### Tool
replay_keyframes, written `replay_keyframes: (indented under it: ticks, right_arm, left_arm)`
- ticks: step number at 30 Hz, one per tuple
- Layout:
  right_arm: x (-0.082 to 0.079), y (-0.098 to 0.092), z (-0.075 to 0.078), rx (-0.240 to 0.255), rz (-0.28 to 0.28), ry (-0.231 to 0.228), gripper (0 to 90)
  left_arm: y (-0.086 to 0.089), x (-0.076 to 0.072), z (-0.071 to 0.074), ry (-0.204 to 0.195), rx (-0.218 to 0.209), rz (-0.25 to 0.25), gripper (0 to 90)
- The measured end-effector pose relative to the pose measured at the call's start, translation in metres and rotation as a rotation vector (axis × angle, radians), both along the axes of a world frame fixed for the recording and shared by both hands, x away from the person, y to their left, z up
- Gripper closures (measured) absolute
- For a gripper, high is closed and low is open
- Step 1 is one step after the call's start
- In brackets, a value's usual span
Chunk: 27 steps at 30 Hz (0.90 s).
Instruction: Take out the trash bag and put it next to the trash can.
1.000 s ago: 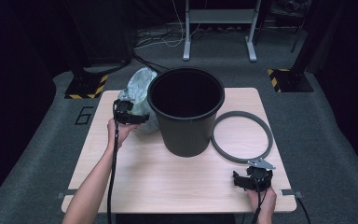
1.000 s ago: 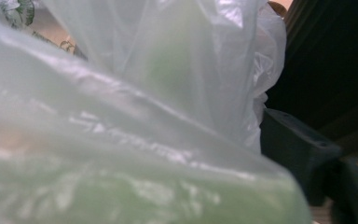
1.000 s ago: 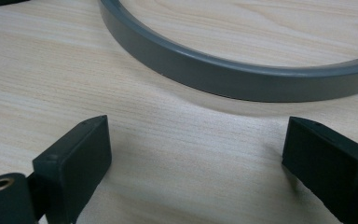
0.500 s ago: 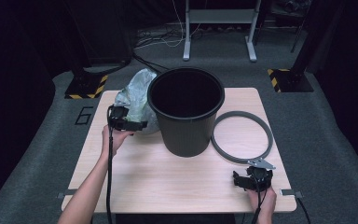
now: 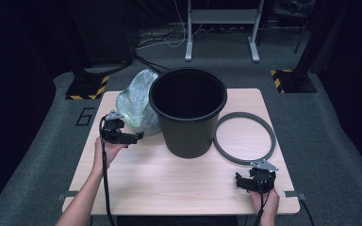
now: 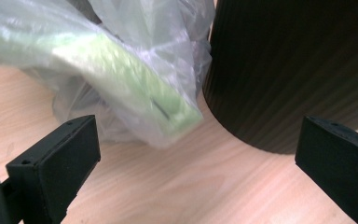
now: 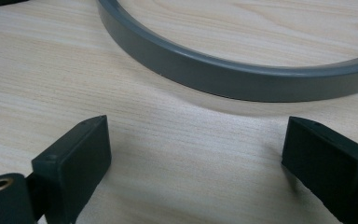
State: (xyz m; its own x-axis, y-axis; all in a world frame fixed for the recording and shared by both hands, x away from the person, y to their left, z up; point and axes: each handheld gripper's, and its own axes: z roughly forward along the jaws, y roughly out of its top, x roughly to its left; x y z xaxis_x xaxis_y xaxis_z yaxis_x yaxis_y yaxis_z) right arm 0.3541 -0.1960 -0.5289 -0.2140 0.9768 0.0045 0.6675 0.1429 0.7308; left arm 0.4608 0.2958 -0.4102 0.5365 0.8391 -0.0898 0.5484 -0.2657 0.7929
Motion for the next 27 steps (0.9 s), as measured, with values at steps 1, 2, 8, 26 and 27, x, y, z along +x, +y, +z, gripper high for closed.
replay_keyframes:
  ticks: [1, 2, 8, 26, 27]
  right_arm:
    - [0.0, 0.0, 0.0, 0.0, 0.0, 0.0, 6.9]
    - [0.0, 0.0, 0.0, 0.0, 0.0, 0.0, 6.9]
    - [0.001, 0.0, 0.0, -0.004, -0.006, 0.002, 5.2]
    - [0.001, 0.0, 0.0, -0.004, -0.008, 0.008, 4.2]
    - [0.002, 0.0, 0.0, -0.003, -0.008, 0.009, 4.1]
  left_arm:
    - [0.001, -0.005, -0.001, -0.006, 0.002, 0.007, 0.0]
    - [0.003, -0.008, -0.003, -0.007, 0.003, 0.008, 0.0]
    - [0.01, -0.025, -0.02, -0.004, 0.038, 0.018, 0.0]
    - [0.017, -0.065, -0.096, 0.058, 0.115, 0.071, 0.0]
    - [0.017, -0.065, -0.099, 0.061, 0.107, 0.078, 0.0]
